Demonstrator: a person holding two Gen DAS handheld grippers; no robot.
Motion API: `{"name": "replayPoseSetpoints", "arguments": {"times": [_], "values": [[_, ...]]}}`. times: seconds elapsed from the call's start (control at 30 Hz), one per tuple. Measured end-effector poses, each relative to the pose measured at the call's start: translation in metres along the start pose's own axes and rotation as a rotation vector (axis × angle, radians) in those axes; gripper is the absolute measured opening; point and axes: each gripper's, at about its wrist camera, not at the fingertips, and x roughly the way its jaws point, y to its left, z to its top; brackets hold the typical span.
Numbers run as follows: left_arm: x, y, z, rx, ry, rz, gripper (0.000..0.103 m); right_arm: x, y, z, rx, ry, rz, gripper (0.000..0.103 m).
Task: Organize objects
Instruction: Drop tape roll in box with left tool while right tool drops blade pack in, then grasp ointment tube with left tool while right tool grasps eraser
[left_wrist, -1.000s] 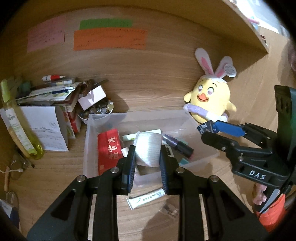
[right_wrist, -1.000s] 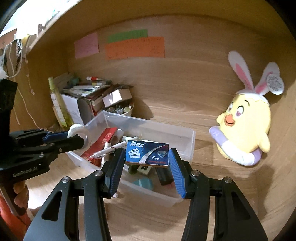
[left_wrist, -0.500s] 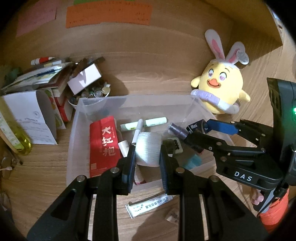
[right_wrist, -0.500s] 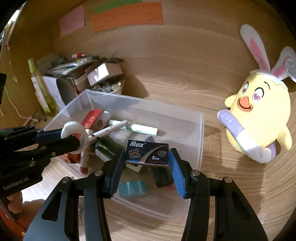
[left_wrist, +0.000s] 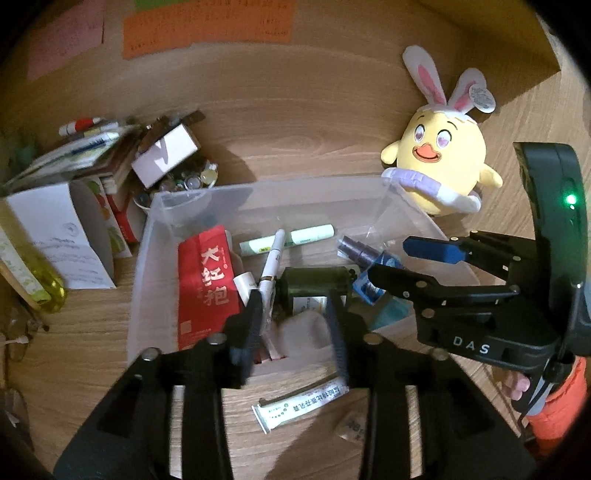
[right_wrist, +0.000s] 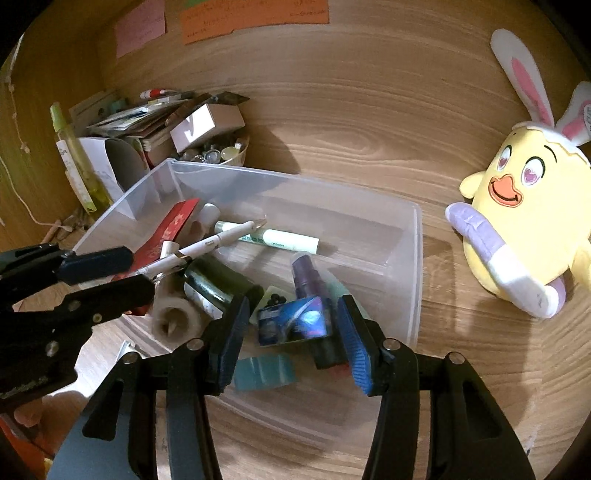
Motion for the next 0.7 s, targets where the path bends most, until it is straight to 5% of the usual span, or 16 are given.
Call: {"name": "replayPoseSetpoints", "arguments": {"times": [0.4, 0.7], "values": [[-0.045, -0.004, -0.009, 0.011, -0.091, 0.024, 0.069, -0.051, 0.010, -0.016, -0.040, -0.089, 0.014, 0.061], [-0.057, 0.002, -0.044, 0.014, -0.056, 0.048, 0.077, -0.061, 0.036, -0.052, -0.088, -0.076, 0.099, 0.063]]}}
